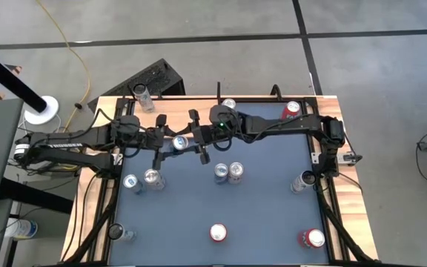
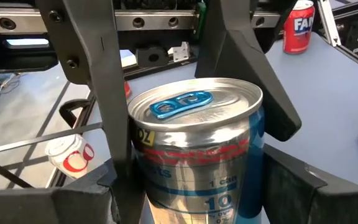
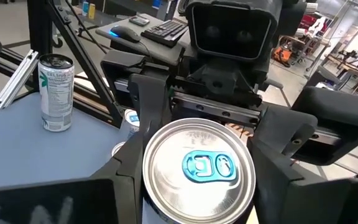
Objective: Place canned beverage on shelf
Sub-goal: Put the middle blue soda can on the shelf
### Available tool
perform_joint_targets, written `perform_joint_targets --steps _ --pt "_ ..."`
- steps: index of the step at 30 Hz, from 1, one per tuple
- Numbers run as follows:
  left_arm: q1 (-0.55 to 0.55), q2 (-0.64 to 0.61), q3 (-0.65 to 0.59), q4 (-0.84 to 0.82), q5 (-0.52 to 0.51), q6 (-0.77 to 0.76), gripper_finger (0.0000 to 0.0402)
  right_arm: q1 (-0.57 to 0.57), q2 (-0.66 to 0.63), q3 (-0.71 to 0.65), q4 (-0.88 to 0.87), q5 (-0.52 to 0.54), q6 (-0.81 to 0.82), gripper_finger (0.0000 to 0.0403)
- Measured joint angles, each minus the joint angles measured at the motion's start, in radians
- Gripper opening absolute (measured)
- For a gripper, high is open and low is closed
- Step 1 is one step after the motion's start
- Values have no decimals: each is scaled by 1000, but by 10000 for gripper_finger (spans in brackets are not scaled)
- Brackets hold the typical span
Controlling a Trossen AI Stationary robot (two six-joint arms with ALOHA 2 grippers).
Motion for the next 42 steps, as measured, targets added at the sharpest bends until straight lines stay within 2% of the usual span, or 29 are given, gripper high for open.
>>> perform_joint_targets --steps 4,9,14,17,23,26,28,32,38,39,42 --pt "-3 -3 0 -50 -93 15 260 -3 2 0 -7 9 6 187" --pt "0 -59 2 -150 -262 35 287 -28 -1 -2 -39 63 42 193" --pt "1 -133 2 -265 -454 -1 294 -50 2 -3 -52 82 101 191" --pt "0 -178 2 -323 -513 -57 294 -78 2 -3 -40 85 144 191" --pt "0 -256 2 -347 -517 -141 294 -136 2 8 -38 99 209 190" --pt "0 -276 2 -345 -516 -151 294 -163 42 59 -38 89 238 190" --pt "0 -283 2 -345 -515 -150 294 -187 97 132 -124 70 248 190" --pt "-1 -284 2 -350 -513 -150 294 -229 272 381 -300 57 248 190" --pt "-2 -278 2 -366 -512 -134 295 -257 485 738 -443 44 262 191" --pt "-2 -278 2 -371 -512 -133 295 -260 516 773 -453 44 271 191" --pt "-2 -278 2 -382 -511 -134 295 -261 524 728 -404 43 304 192"
